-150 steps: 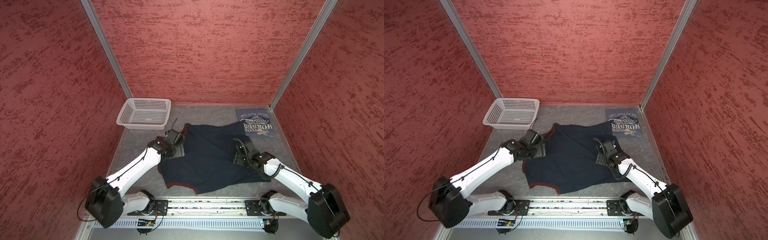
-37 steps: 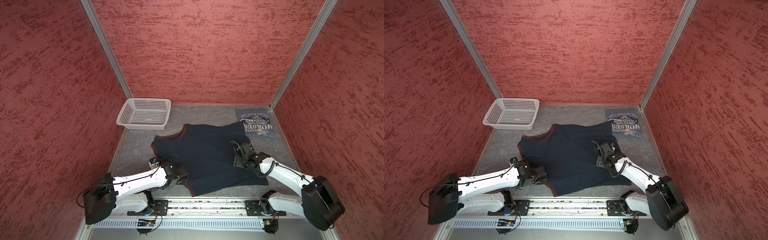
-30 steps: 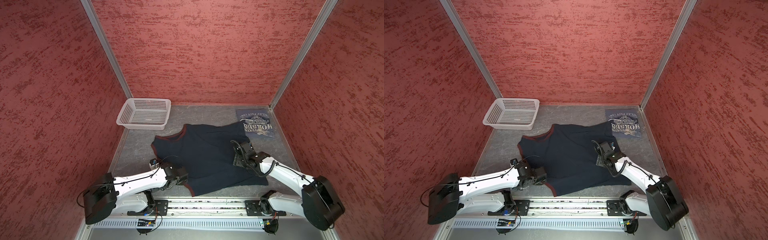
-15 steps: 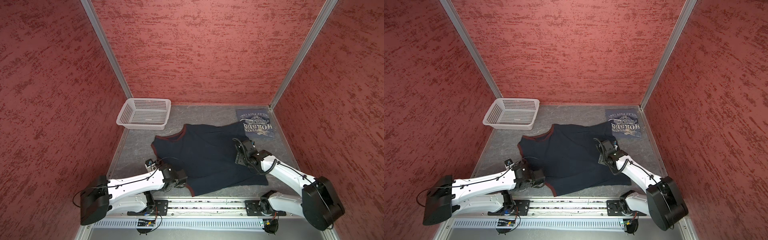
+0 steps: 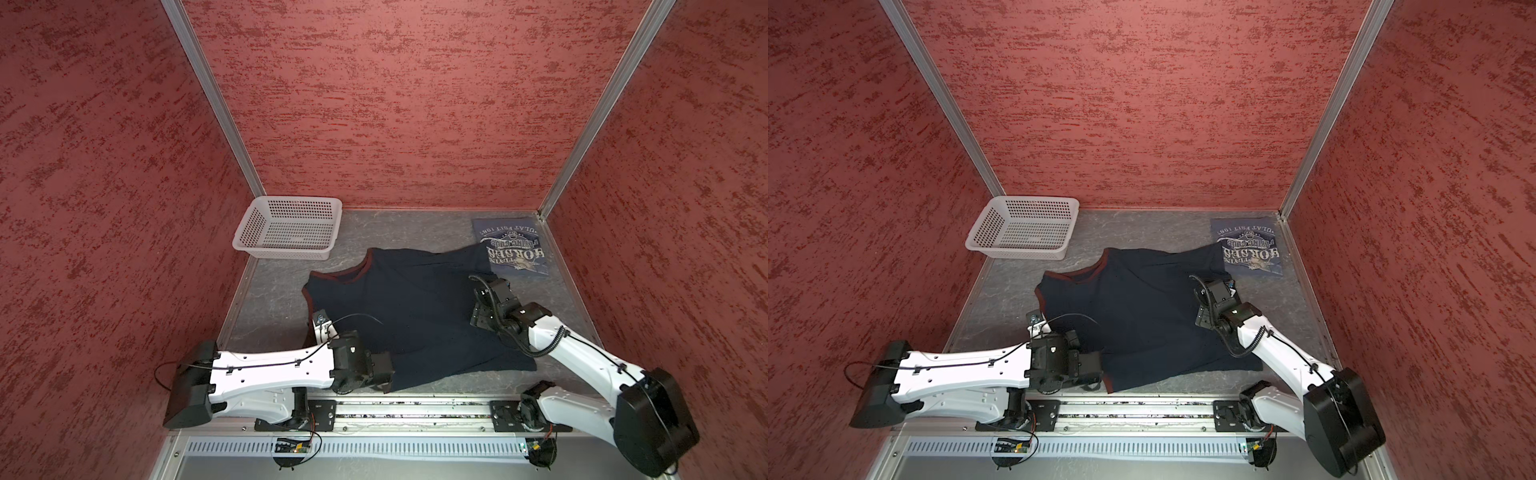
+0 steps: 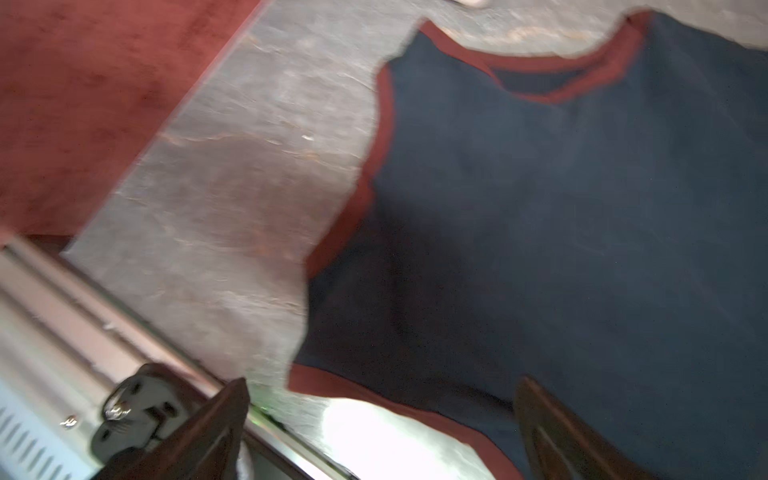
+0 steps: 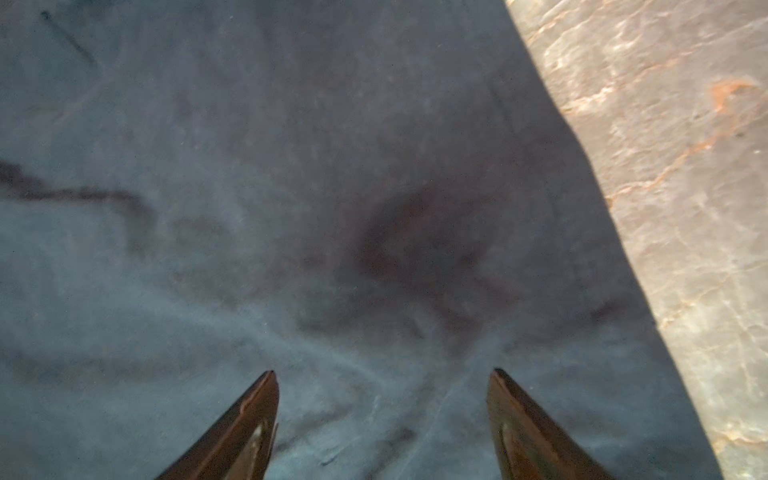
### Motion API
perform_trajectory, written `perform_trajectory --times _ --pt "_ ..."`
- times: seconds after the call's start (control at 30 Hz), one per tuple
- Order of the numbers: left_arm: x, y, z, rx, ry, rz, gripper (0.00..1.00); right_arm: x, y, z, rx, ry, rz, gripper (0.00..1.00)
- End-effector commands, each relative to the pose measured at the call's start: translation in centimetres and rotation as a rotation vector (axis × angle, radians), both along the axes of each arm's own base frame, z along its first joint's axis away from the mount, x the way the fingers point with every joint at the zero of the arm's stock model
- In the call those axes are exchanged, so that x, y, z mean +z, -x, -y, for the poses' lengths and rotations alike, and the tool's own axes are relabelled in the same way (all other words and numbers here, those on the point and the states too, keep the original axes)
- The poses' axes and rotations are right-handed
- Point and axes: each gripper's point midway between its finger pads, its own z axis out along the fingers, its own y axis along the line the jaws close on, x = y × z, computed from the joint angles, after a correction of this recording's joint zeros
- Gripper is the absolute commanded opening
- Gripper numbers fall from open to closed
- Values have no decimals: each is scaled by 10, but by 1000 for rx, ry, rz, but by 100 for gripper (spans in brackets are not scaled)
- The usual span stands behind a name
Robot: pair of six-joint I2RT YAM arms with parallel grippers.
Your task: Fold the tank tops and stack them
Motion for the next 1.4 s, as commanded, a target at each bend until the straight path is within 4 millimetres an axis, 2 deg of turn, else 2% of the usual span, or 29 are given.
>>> perform_trajectory --times 0.0,0.1,0.2,0.4,0.53,0.67,0.73,0.77,0.87,0.97,1.03,1.13,1.27,1.37 --pt "-10 -26 46 -184 75 -36 100 14 -3 -11 18 -39 23 80" --pt "-33 -35 59 -203 191 -66 100 9 0 -13 15 -54 10 80" --pt "-62 -38 52 -151 303 -131 100 2 2 -17 15 -76 -7 80" --pt "-98 -22 0 18 385 -125 99 -9 6 -13 4 -55 -33 80" --pt "-116 -18 -13 51 467 -117 99 -21 6 7 -63 27 -73 80" --pt "-127 -15 -23 86 521 -107 99 -41 7 20 -123 -10 -133 80" --pt "-131 -7 -35 147 508 -118 99 -48 9 29 -165 -30 -145 80" --pt "-132 -2 -44 188 493 -122 99 -51 10 34 -187 -38 -149 80" --pt "-132 -1 -46 204 509 -111 99 -53 9 42 -231 -55 -144 80" --pt "-127 -2 -51 234 487 -102 99 -44 4 44 -242 -52 -116 80" --pt "-114 -1 -64 294 422 -92 100 -33 -1 45 -236 -45 -86 80" --pt "-85 -9 -71 304 340 -43 100 -12 -14 38 -186 -75 -15 80" --pt "-64 -34 -48 204 356 -10 100 17 -37 10 -67 -149 85 80" --pt "-62 -51 -21 96 404 9 100 34 -57 -16 23 -191 125 80"
